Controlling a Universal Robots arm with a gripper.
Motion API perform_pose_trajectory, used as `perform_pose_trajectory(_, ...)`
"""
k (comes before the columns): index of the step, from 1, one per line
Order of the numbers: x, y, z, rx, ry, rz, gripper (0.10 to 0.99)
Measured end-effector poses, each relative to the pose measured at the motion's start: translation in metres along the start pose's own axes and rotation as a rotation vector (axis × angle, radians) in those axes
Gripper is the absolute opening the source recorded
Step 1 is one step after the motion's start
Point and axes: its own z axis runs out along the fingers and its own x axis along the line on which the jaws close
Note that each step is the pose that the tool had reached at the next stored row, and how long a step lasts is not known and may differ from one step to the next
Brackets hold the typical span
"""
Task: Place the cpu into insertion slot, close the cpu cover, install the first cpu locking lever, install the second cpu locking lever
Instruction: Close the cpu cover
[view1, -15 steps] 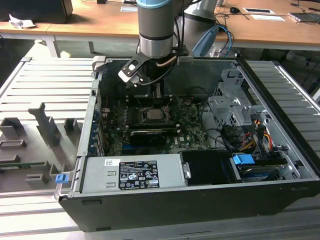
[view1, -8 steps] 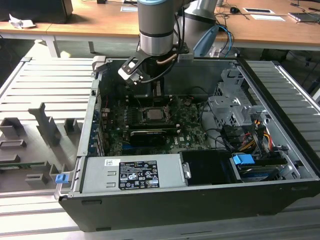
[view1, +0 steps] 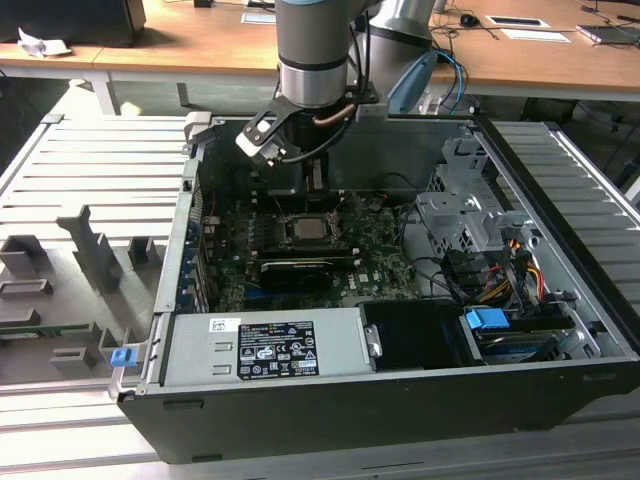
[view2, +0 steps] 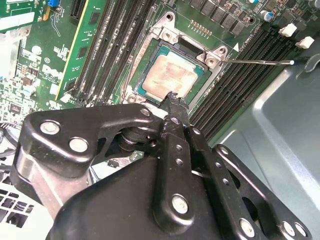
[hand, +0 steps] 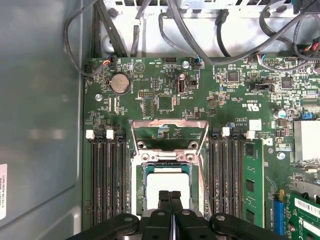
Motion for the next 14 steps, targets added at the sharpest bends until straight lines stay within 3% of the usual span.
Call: perform_pose_trajectory(14, 0.0001, 0.0005, -0.0070, 0.000, -0.0001, 0.000, 0.106)
